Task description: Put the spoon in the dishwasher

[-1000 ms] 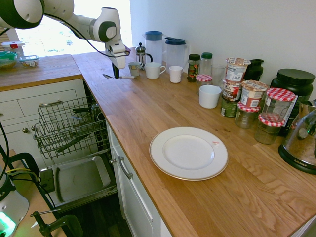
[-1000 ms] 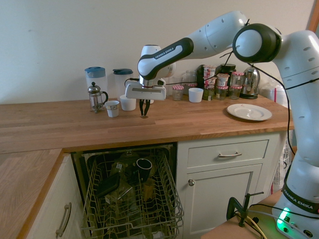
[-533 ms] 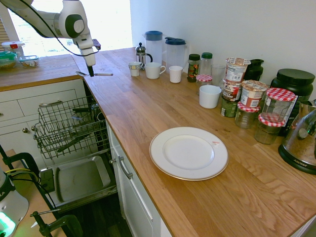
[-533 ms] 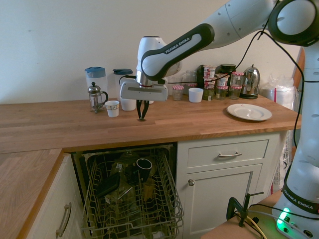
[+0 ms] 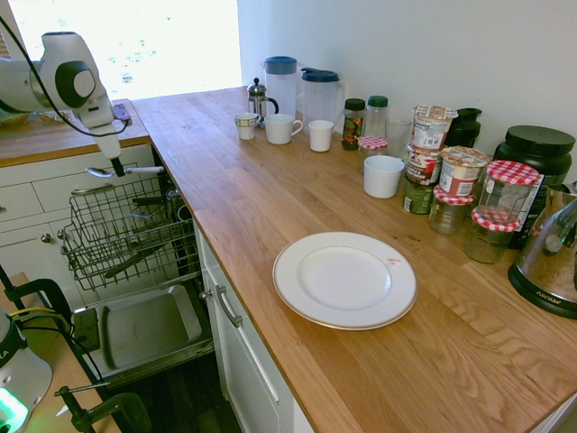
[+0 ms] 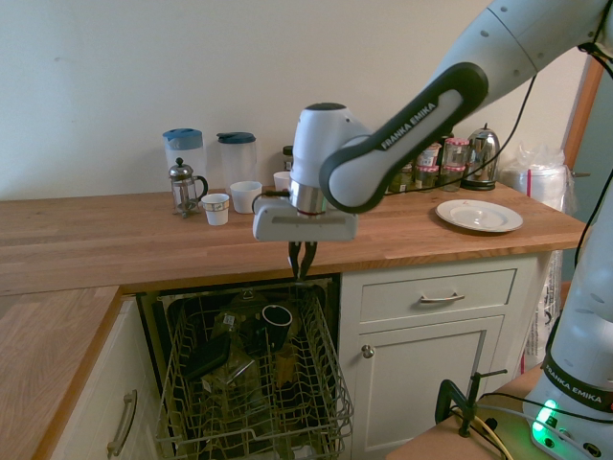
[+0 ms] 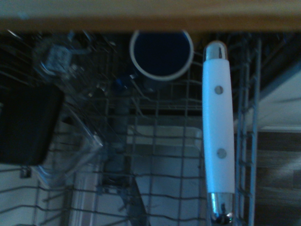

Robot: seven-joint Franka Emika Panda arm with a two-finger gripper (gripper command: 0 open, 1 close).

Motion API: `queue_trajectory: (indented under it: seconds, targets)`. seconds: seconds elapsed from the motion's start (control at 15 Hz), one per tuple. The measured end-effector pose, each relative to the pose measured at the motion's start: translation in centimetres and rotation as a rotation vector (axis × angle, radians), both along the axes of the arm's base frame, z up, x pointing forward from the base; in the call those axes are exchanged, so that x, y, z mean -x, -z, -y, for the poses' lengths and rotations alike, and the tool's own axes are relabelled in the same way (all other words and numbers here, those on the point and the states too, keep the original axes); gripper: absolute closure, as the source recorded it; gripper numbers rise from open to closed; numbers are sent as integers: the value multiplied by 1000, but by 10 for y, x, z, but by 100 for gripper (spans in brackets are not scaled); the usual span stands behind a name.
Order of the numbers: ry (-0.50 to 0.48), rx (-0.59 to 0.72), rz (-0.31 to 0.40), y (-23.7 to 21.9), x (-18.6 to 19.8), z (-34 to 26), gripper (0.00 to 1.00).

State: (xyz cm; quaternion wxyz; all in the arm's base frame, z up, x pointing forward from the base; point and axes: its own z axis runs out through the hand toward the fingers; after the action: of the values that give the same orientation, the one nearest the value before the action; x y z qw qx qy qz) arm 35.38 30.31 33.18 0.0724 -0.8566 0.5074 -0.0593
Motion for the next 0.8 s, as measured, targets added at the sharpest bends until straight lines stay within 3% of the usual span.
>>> queue_trajectory:
  seconds: [0.27,0.8]
  targets:
    - [6,3,-2,37,17,16,100]
    - [34,3,-55,127,-16,-8,100]
